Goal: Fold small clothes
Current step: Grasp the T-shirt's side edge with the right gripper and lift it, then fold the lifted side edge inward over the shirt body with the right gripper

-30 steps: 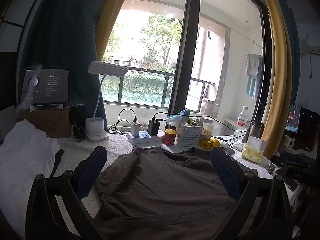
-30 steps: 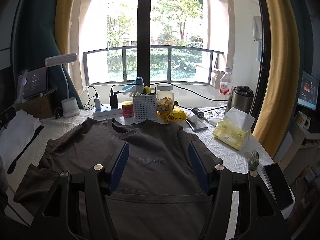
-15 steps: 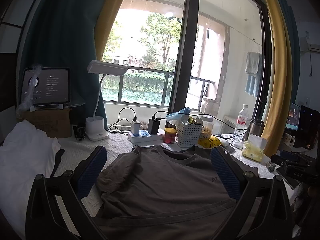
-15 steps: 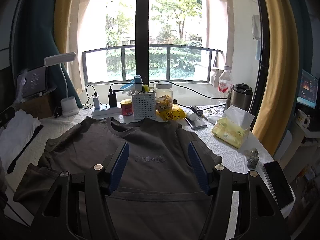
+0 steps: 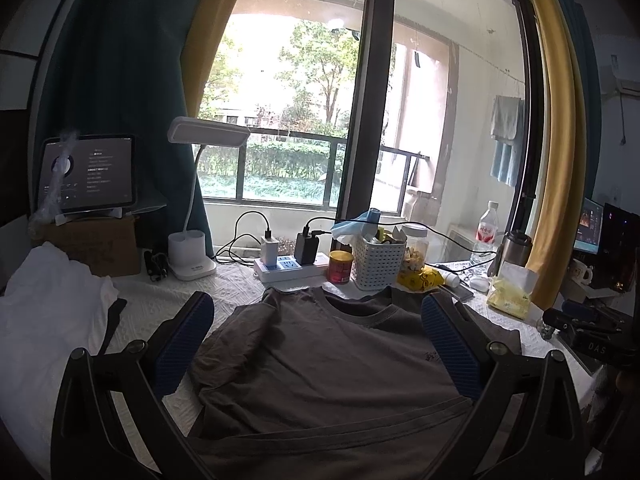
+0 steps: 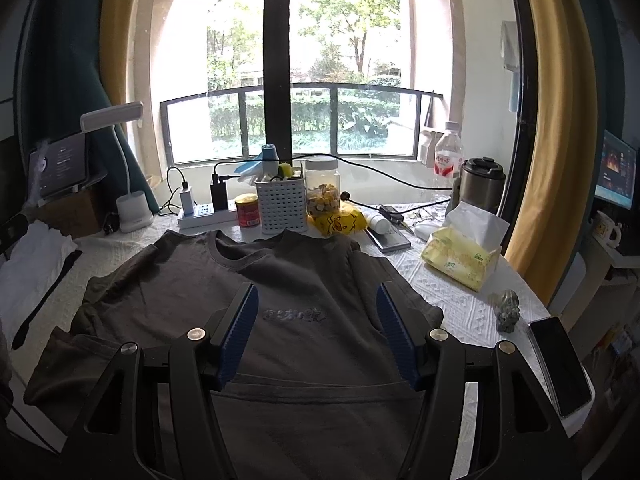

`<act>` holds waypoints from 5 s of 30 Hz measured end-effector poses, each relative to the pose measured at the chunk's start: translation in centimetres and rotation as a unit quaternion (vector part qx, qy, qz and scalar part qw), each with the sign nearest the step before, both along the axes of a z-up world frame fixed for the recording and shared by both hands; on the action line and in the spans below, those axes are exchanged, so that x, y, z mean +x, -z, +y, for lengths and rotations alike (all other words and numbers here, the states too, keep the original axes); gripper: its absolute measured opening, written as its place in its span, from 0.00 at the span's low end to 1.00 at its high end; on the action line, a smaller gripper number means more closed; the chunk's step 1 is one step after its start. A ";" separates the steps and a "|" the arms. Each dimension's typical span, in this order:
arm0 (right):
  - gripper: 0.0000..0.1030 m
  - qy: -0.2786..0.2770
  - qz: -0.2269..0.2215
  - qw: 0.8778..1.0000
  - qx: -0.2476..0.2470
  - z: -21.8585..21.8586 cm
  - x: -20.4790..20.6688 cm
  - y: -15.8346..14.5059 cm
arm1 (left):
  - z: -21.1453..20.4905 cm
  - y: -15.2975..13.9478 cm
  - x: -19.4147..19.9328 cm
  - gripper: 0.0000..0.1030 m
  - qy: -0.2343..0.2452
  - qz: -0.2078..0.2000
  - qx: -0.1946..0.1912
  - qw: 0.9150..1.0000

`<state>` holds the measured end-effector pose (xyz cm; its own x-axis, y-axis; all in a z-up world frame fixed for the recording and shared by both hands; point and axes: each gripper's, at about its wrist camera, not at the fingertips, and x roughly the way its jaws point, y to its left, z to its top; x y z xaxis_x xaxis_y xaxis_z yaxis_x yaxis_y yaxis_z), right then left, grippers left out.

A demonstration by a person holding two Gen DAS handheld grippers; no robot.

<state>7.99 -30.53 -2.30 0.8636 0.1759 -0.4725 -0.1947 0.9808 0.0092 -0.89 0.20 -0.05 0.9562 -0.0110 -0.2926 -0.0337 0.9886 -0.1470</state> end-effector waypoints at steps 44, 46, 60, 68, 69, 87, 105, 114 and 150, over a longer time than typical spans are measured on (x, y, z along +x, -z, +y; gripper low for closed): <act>0.63 0.006 0.167 0.986 0.012 -10.0 21.8 10.7 | -3.1 7.1 17.5 0.99 0.000 0.154 0.031 0.988; 0.63 -0.004 0.179 0.984 0.015 -9.9 22.6 11.2 | -3.0 7.8 18.5 0.99 0.001 0.163 0.029 0.986; 0.44 -0.052 0.188 0.980 -0.048 -6.5 23.2 12.7 | -2.4 9.4 20.3 0.99 0.015 0.178 0.014 0.984; 0.10 -0.072 0.182 0.979 -0.064 -5.0 22.4 12.5 | -1.7 8.3 18.9 0.99 0.015 0.163 -0.001 0.987; 0.09 -0.070 0.179 0.979 -0.064 -5.0 22.3 12.2 | -1.6 8.1 18.7 0.99 0.015 0.160 -0.001 0.987; 0.09 -0.058 0.116 0.990 -0.053 -0.8 18.8 5.5 | 2.1 7.0 15.1 0.99 0.010 0.124 -0.033 0.992; 0.10 -0.106 0.171 0.978 -0.058 7.0 18.1 9.4 | 6.0 8.1 12.6 0.99 0.000 0.126 -0.058 0.990; 0.52 -0.055 0.152 0.986 -0.041 1.3 15.0 7.2 | 4.7 7.9 12.1 0.99 0.013 0.126 -0.053 0.990; 0.42 -0.128 0.228 0.965 0.010 1.3 8.8 12.3 | -0.6 6.8 8.8 0.99 0.036 0.153 -0.011 0.988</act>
<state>16.81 -29.19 -14.56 0.4938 0.3685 -0.7877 -0.4012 0.9002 0.1696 7.92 -0.43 -6.82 0.8198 -0.0860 -0.5661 -0.0087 0.9867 -0.1624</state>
